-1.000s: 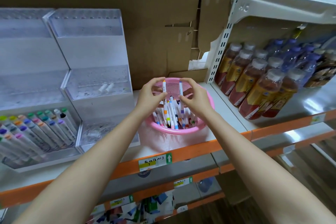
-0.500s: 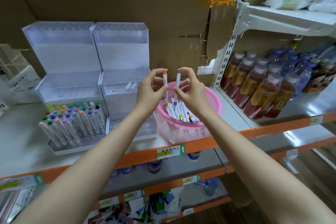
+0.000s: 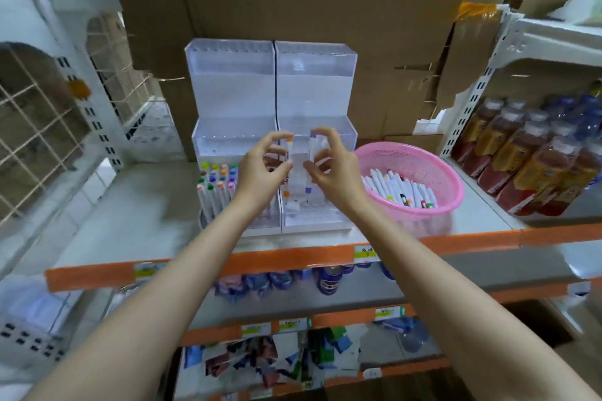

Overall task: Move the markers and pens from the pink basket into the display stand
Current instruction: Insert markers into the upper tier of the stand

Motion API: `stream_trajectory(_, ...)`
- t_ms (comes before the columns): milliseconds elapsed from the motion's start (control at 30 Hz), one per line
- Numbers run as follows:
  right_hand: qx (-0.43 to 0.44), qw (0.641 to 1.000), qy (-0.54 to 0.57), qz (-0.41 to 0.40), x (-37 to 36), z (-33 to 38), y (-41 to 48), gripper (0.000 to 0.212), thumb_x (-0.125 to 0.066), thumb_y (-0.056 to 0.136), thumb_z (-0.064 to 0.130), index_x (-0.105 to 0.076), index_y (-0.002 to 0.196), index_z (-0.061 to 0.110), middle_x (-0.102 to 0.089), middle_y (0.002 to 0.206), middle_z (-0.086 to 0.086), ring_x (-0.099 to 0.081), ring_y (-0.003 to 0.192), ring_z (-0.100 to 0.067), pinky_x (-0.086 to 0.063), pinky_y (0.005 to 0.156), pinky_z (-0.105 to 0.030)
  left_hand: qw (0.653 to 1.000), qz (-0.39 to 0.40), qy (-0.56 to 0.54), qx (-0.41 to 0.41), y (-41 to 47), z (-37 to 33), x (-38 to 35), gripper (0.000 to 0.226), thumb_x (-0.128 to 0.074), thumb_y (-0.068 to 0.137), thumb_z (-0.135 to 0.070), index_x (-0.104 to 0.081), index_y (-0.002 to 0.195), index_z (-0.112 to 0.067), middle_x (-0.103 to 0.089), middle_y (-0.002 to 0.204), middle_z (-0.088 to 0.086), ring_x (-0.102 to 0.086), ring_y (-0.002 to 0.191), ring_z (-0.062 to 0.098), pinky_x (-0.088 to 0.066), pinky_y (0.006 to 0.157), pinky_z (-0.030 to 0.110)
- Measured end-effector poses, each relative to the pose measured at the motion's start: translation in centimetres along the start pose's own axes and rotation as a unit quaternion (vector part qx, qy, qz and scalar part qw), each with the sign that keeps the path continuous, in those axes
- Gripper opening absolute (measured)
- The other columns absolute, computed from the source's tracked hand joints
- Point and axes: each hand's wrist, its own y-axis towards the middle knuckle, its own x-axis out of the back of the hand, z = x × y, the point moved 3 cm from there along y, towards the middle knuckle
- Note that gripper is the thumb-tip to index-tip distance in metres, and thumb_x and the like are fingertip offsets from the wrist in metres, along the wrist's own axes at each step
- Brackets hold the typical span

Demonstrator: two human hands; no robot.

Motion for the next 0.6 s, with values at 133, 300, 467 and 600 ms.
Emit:
stream_trajectory(133,0.016,1.0,0.007,0.012,-3.0,2.4,-0.1,0.048,-0.068,0.085,0.006,-0.046,0.124,0.021,-0.062,0.074,-0.006,-0.064,0.066,-0.018,-0.055,0.066,-0.039,1.0,-0.016,0.018,-0.011,-0.5,0.7,3.6,0.041,-0.067,0.085,-0.008,-0.059,0.117,-0.034,-0.059,0.09,-0.008,-0.066,0.084,0.014,-0.059,0.072,0.045)
stream_trajectory(300,0.036,0.999,0.005,0.001,-6.2,4.6,-0.5,0.044,-0.069,0.084,0.006,-0.048,0.121,0.016,-0.055,0.07,0.006,-0.063,0.066,-0.017,-0.052,0.061,-0.029,0.999,-0.037,-0.006,-0.016,-1.0,1.8,7.0,0.042,-0.067,0.084,-0.004,-0.059,0.116,-0.029,-0.056,0.087,-0.005,-0.065,0.08,0.021,-0.058,0.069,0.05)
stream_trajectory(467,0.037,0.999,0.01,-0.006,-8.1,5.5,-1.0,0.041,-0.07,0.083,0.005,-0.051,0.118,0.014,-0.047,0.072,0.012,-0.056,0.059,-0.012,-0.044,0.053,-0.021,0.999,-0.031,-0.014,-0.018,-1.3,2.4,8.3,0.045,-0.067,0.084,-0.001,-0.058,0.113,-0.034,-0.056,0.088,-0.005,-0.064,0.079,0.018,-0.059,0.067,0.046)
stream_trajectory(600,0.034,0.999,0.003,-0.008,-8.7,5.5,-1.1,0.041,-0.068,0.083,0.001,-0.051,0.118,0.015,-0.049,0.074,0.013,-0.056,0.059,-0.009,-0.039,0.05,-0.013,0.999,-0.001,0.027,-0.044,-1.1,2.6,8.2,0.045,-0.069,0.083,-0.002,-0.056,0.11,-0.036,-0.059,0.088,-0.003,-0.065,0.079,0.008,-0.059,0.071,0.037)
